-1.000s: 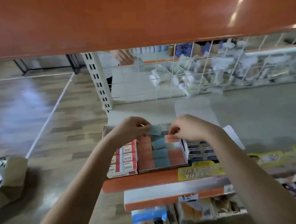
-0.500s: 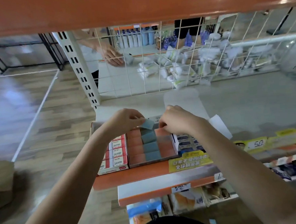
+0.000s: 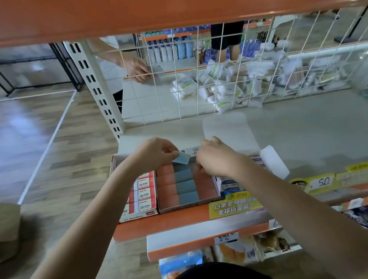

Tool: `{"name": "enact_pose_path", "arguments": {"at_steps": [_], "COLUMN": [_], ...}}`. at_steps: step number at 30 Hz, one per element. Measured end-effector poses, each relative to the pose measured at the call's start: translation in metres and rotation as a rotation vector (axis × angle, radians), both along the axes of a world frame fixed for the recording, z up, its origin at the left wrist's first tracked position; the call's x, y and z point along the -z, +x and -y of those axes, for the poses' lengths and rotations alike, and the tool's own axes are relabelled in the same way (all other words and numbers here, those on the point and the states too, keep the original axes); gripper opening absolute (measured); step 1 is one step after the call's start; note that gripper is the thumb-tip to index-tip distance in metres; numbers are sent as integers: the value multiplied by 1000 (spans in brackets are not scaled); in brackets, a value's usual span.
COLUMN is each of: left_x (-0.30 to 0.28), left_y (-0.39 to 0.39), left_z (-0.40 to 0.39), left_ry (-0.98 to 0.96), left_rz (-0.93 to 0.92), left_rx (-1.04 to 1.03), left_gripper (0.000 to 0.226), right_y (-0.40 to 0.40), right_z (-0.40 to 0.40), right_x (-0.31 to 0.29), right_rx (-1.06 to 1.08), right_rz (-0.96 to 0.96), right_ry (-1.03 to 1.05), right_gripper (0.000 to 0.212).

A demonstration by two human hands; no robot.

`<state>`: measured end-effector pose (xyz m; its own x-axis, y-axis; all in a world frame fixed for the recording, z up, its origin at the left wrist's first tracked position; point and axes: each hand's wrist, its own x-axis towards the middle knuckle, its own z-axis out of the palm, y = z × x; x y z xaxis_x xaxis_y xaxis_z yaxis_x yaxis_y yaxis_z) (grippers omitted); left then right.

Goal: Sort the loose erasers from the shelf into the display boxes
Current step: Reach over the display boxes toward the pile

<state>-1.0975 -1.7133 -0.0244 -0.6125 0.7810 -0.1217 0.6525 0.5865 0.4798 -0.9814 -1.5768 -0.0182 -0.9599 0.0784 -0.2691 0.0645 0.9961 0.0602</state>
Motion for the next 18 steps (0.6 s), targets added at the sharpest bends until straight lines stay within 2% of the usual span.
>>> {"name": "enact_pose_path", "arguments": {"at_steps": [13,18], "left_x": [8,14], "left_y": [8,17], "left_z": [-4,-4], "left_ry": [-52,-72], "left_rz": [-61,-188], "left_rx": [1,-30], "left_gripper": [21,20], "right_y": [2,4], "right_z": [-2,-15], "right_x": [6,10], "right_rx": [31,33], "right_rz": [-127,-271], "right_ry": [-103,-167], "right_gripper": [22,22]}}
